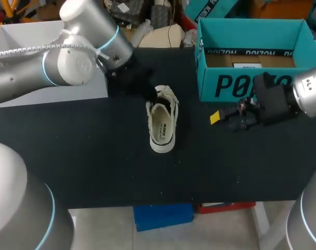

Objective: Take the shoe out of the shoebox, open the shoe tongue, remove and reinsert the insole, then place the shoe into the shoebox

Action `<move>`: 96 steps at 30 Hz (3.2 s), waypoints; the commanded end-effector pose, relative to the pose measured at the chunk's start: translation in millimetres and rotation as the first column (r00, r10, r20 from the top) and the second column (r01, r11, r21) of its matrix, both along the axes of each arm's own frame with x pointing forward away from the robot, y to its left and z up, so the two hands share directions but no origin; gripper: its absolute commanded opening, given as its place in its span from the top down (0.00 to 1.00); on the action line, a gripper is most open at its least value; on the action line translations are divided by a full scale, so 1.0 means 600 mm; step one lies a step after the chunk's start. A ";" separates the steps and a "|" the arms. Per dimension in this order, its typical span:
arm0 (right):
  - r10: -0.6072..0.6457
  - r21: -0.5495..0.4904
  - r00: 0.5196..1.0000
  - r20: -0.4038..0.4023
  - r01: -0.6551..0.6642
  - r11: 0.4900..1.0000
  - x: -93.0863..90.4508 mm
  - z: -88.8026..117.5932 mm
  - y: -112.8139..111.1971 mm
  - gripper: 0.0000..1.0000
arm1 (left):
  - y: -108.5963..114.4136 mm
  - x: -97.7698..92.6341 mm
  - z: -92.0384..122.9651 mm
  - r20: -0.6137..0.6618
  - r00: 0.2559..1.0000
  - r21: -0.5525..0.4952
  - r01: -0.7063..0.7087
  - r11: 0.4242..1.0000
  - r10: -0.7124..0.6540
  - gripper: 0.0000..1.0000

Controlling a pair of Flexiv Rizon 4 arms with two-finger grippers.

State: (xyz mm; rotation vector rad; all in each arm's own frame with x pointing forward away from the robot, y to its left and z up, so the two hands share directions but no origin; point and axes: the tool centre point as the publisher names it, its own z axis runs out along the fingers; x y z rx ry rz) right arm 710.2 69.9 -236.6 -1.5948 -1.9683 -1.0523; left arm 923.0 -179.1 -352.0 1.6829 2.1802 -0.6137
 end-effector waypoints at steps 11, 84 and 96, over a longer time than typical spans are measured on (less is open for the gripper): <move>0.000 -0.002 1.000 -0.002 0.000 1.000 0.001 0.001 0.001 0.00 | 0.044 -0.034 0.048 -0.021 0.995 -0.017 -0.094 0.995 0.094 1.00; -0.030 -0.319 0.998 -0.058 0.010 0.948 0.091 0.026 0.049 0.00 | 0.273 -0.181 0.117 -0.634 0.400 0.158 -0.771 0.617 0.662 0.00; -0.022 -0.451 0.998 -0.050 -0.003 0.893 0.132 0.001 0.103 0.00 | 0.273 -0.181 0.117 -0.634 0.400 0.158 -0.771 0.617 0.662 0.00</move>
